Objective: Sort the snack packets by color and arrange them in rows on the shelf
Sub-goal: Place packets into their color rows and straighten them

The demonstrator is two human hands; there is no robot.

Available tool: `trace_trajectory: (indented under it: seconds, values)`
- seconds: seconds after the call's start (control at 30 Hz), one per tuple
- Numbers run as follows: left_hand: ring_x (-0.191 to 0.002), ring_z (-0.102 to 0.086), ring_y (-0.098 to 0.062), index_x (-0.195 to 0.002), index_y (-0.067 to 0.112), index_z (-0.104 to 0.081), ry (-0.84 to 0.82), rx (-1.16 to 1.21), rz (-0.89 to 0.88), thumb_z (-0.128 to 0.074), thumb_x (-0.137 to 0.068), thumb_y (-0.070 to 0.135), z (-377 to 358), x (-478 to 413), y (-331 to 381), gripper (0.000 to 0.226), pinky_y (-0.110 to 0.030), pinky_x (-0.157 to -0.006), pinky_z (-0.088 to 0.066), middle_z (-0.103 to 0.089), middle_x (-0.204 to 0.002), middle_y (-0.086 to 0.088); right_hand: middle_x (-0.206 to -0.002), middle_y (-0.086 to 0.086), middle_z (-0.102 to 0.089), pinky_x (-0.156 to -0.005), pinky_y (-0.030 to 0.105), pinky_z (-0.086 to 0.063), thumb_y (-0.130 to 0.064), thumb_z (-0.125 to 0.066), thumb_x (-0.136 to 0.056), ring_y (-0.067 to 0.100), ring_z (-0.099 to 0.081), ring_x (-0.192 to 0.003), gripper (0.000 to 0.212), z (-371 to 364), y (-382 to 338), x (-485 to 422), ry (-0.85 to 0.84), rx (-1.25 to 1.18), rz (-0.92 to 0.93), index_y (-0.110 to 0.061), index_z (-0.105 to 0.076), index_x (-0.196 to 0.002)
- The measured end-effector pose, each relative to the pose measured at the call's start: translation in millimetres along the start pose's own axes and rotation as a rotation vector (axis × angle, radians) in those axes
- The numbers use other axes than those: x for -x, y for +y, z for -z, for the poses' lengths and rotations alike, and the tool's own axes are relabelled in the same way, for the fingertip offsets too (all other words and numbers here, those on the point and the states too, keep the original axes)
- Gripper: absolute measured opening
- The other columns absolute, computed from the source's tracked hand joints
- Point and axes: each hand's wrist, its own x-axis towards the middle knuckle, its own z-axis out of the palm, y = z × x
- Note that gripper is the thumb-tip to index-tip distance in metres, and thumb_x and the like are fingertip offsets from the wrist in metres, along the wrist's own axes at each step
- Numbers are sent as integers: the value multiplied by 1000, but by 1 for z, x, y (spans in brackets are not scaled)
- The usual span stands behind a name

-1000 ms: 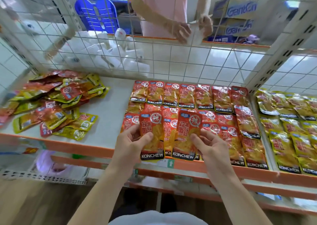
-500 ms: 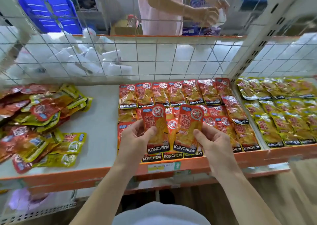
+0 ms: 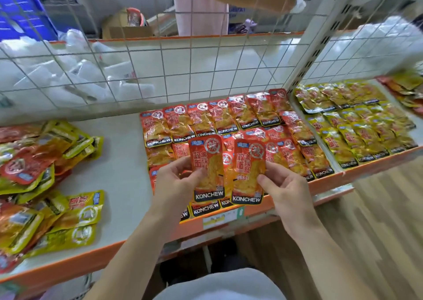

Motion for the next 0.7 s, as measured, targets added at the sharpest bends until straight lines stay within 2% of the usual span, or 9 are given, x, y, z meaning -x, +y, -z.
trace_trajectory:
  seconds: [0.13, 0.23, 0.33, 0.4, 0.47, 0.6, 0.7]
  values:
    - [-92, -74, -22, -89, 31, -73, 21, -23, -9, -71, -90, 6, -8, -6, 4, 25, -46, -89, -59, -78, -91, 5, -103, -7, -77, -91, 36, -57, -6, -64, -95, 10, -71, -101, 29, 10, -11, -10, 1, 13, 20, -21, -68, -119]
    - [-95, -73, -20, -95, 29, -72, 36, -35, -32, -72, -90, 9, -21, -14, 6, 21, -46, -94, -57, -78, -95, 5, -98, -9, -77, -87, 30, -57, -5, -64, -94, 7, -72, -97, 30, 21, -19, -25, -3, 8, 49, -31, -67, -108]
    - [-95, -71, -12, -102, 30, -68, 62, -68, -83, -72, -91, 12, -39, -23, 5, 21, -28, -86, -57, -76, -97, 7, -100, -6, -77, -88, 32, -57, -5, -63, -95, 9, -72, -98, 28, 34, -23, -44, -72, 53, 74, -26, -69, -113]
    - [-91, -69, -4, -116, 30, -61, 87, -77, -81, -72, -91, 13, -52, -28, 4, 31, -21, -77, -55, -71, -102, 6, -101, -5, -77, -91, 36, -57, -6, -65, -94, 10, -72, -98, 28, 44, -24, -57, -113, 93, 65, -18, -69, -119]
    - [-94, -69, -8, -128, 30, -57, 88, -73, -72, -73, -91, 12, -64, -35, 3, 44, -25, -80, -57, -70, -105, 6, -101, -6, -77, -93, 37, -57, -7, -66, -94, 8, -71, -98, 28, 55, -24, -72, -141, 135, 67, -16, -68, -120]
    - [-95, -71, -10, -123, 31, -60, 130, -155, -122, -71, -92, 8, -84, -54, 8, 41, -30, -87, -58, -72, -106, 10, -99, -9, -75, -88, 23, -56, -9, -70, -91, 2, -69, -93, 31, 68, -26, -109, -133, 223, 129, -15, -68, -122]
    - [-89, -72, -9, -127, 28, -58, 197, -254, -162, -70, -92, 11, -93, -69, 13, 40, -34, -86, -59, -71, -103, 11, -98, -13, -72, -86, 19, -56, -10, -71, -91, -2, -67, -90, 34, 68, -28, -137, -126, 325, 212, -16, -67, -124]
